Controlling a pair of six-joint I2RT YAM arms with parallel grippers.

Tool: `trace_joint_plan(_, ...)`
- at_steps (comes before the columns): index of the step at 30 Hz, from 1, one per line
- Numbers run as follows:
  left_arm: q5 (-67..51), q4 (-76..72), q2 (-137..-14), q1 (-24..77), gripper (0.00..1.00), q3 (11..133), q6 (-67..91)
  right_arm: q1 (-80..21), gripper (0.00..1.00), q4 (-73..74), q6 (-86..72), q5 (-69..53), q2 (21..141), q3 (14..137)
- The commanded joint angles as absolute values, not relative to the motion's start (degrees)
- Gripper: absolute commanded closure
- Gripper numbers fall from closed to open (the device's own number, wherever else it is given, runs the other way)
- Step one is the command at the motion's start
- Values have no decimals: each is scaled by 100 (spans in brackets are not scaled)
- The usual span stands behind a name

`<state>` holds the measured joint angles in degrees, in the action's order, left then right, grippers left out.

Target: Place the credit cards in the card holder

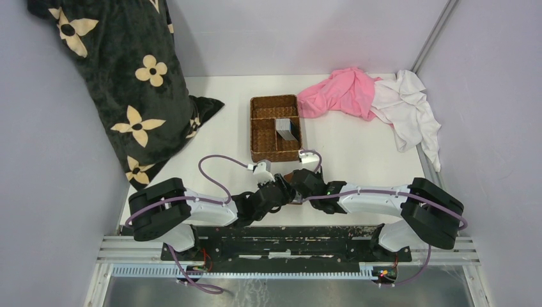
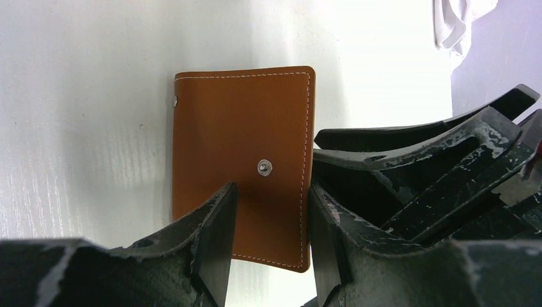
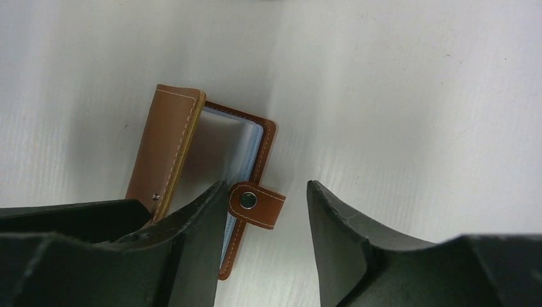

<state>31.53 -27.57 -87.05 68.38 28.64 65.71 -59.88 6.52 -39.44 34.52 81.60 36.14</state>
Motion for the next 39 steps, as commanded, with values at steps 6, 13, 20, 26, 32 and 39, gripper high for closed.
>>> trace_joint_plan(6, 3171, -2979, -8717, 6866, 48, 2906, 6490, -6158, 52, 1048, -4136, 3728, 8066, 4007)
trace_joint_plan(13, 3135, -3019, -8833, 6880, 48, 2957, 6524, -6269, 52, 1415, -4131, 3998, 8013, 4209)
trace_joint_plan(20, 2968, -3126, -8989, 6882, 48, 3062, 6469, -6274, 53, 1766, -4288, 4260, 8021, 4199)
trace_joint_plan(26, 2947, -3212, -8958, 6888, 49, 3007, 6517, -6277, 54, 1287, -4158, 3893, 7634, 3887)
trace_joint_plan(32, 3089, -3173, -8558, 6891, 49, 2811, 6526, -6338, 46, 958, -4108, 3438, 7356, 3679)
trace_joint_plan(39, 3049, -3320, -8470, 6890, 49, 2580, 6631, -6381, 44, 801, -4204, 3262, 7971, 3861)
